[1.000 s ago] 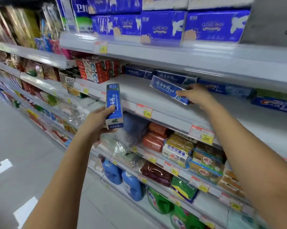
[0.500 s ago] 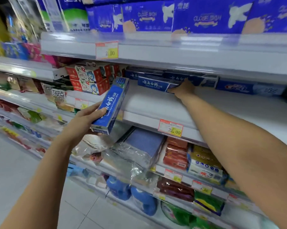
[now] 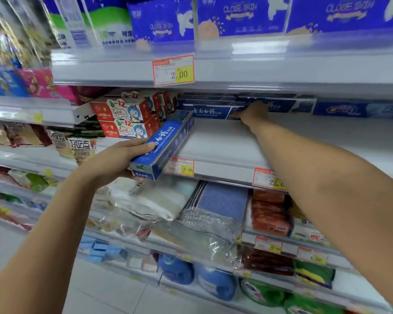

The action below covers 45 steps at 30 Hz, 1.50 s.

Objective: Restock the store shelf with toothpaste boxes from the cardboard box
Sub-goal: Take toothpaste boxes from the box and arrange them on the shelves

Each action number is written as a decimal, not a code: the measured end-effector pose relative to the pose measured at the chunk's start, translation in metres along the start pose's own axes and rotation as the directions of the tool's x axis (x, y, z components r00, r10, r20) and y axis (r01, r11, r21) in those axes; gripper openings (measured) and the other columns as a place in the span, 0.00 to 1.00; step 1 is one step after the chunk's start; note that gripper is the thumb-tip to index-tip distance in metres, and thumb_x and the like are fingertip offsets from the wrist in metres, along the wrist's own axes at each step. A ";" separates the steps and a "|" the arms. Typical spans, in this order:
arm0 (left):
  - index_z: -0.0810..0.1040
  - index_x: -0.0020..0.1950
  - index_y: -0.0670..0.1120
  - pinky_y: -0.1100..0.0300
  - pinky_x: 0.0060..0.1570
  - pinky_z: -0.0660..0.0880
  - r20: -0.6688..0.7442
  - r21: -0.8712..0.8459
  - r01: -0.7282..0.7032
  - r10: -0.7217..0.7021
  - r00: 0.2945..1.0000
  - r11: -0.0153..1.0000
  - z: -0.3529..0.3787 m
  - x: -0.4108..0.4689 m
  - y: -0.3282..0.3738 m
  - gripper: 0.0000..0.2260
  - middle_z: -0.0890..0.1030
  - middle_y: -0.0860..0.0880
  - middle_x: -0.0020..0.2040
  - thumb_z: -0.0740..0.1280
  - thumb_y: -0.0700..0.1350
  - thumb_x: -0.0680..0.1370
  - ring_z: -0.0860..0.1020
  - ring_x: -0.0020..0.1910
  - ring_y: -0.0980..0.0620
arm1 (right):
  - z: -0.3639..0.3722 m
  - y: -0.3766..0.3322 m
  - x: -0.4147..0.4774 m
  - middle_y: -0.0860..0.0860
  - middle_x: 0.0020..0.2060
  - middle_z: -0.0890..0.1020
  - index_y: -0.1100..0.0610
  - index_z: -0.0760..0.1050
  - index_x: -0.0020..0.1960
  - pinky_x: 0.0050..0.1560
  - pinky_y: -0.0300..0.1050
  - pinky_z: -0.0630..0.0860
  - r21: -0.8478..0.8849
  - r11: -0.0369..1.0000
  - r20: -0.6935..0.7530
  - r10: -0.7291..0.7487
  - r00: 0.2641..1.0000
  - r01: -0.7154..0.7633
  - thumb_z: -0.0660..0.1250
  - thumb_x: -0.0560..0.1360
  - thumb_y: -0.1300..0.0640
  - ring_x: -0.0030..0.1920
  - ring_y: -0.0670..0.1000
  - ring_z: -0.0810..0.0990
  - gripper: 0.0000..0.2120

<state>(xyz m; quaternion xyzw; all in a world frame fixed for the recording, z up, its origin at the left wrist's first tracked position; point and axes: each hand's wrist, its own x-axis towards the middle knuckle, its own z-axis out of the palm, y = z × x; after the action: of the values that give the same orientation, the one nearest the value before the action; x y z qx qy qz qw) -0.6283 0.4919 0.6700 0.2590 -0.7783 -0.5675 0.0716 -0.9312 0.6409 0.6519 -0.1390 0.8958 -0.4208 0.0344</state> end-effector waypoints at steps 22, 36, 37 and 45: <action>0.75 0.63 0.48 0.66 0.26 0.71 0.186 0.070 -0.010 -0.003 0.983 0.998 -0.017 0.010 0.000 0.34 0.81 0.52 0.35 0.72 0.66 0.63 0.76 0.28 0.58 | 0.018 -0.011 -0.006 0.59 0.64 0.75 0.66 0.68 0.69 0.51 0.41 0.71 -0.097 0.994 0.019 -0.039 0.999 0.041 0.71 0.69 0.40 0.62 0.57 0.75 0.39; 0.76 0.62 0.53 0.72 0.33 0.72 0.278 0.228 -0.321 0.255 0.926 0.919 0.059 0.071 0.068 0.21 0.82 0.54 0.49 0.74 0.51 0.71 0.79 0.38 0.64 | -0.095 0.050 -0.035 0.54 0.47 0.82 0.58 0.74 0.52 0.48 0.42 0.81 0.473 0.847 0.603 -0.107 0.791 -0.245 0.69 0.67 0.56 0.45 0.49 0.83 0.15; 0.76 0.63 0.51 0.71 0.39 0.75 0.264 0.210 -0.354 0.296 0.918 0.911 0.070 0.079 0.070 0.25 0.82 0.52 0.52 0.76 0.51 0.68 0.80 0.44 0.63 | -0.106 0.060 -0.034 0.52 0.47 0.82 0.57 0.75 0.51 0.54 0.42 0.79 0.482 0.854 0.544 -0.116 0.831 -0.197 0.69 0.69 0.59 0.47 0.48 0.81 0.11; 0.75 0.65 0.44 0.64 0.54 0.69 0.030 0.358 -0.443 0.464 0.886 0.822 0.143 0.127 0.065 0.20 0.78 0.46 0.62 0.69 0.44 0.73 0.77 0.57 0.53 | -0.163 0.134 -0.047 0.52 0.54 0.82 0.53 0.78 0.51 0.63 0.46 0.73 0.273 0.960 0.053 0.045 0.998 -0.058 0.76 0.67 0.60 0.54 0.51 0.80 0.14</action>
<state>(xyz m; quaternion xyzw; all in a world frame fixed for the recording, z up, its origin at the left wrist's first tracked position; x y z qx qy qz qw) -0.8156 0.5663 0.6568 0.0917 -0.9043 -0.3765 0.1790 -0.9444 0.8573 0.6520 -0.1195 0.8311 -0.5364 0.0848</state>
